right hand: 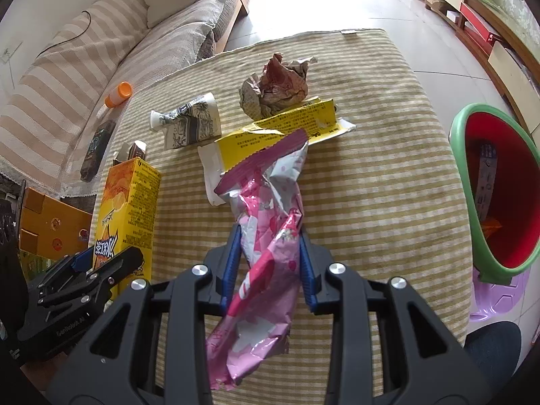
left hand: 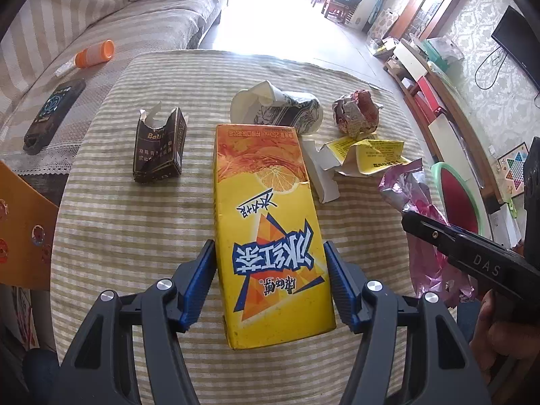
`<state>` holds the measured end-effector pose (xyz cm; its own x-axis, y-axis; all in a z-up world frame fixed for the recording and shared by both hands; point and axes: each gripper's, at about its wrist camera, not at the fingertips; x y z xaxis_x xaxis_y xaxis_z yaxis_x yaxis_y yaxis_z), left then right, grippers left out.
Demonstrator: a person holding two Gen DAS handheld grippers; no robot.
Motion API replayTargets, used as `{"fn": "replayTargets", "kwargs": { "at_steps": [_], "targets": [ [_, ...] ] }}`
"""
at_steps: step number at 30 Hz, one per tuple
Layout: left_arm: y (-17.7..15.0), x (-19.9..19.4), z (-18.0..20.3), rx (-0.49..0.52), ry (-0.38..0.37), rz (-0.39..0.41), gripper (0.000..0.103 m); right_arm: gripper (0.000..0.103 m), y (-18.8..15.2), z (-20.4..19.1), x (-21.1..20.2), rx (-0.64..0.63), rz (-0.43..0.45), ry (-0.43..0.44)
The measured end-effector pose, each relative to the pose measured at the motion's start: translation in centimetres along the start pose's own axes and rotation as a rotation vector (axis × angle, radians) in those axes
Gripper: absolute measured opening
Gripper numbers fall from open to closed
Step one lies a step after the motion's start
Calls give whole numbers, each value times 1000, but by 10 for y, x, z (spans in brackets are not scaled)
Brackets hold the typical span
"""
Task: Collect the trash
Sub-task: 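Carry the pink wrapper and yellow tea carton over the red bucket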
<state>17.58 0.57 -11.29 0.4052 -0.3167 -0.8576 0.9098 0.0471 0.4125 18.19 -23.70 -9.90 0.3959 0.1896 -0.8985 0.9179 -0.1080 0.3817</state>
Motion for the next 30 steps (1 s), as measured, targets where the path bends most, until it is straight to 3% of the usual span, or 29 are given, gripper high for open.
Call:
{"fn": "replayTargets", "kwargs": {
  "at_steps": [17,30],
  "targets": [
    [16,-35,44,71,-16,86,60,31,3,17,-55,15,118,22],
    [43,-28,128,202,-78,101,60,31,21,87,-93,106,210,-23]
  ]
}}
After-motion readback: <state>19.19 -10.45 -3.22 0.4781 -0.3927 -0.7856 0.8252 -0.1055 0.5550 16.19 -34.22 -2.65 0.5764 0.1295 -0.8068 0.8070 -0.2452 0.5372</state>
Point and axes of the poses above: each gripper's, at about its wrist camera, not at the fingertips, and x roughly the way its jaws point, z to its right, y to its top, and after that the axes turned 7 degrees about -y, right-handed
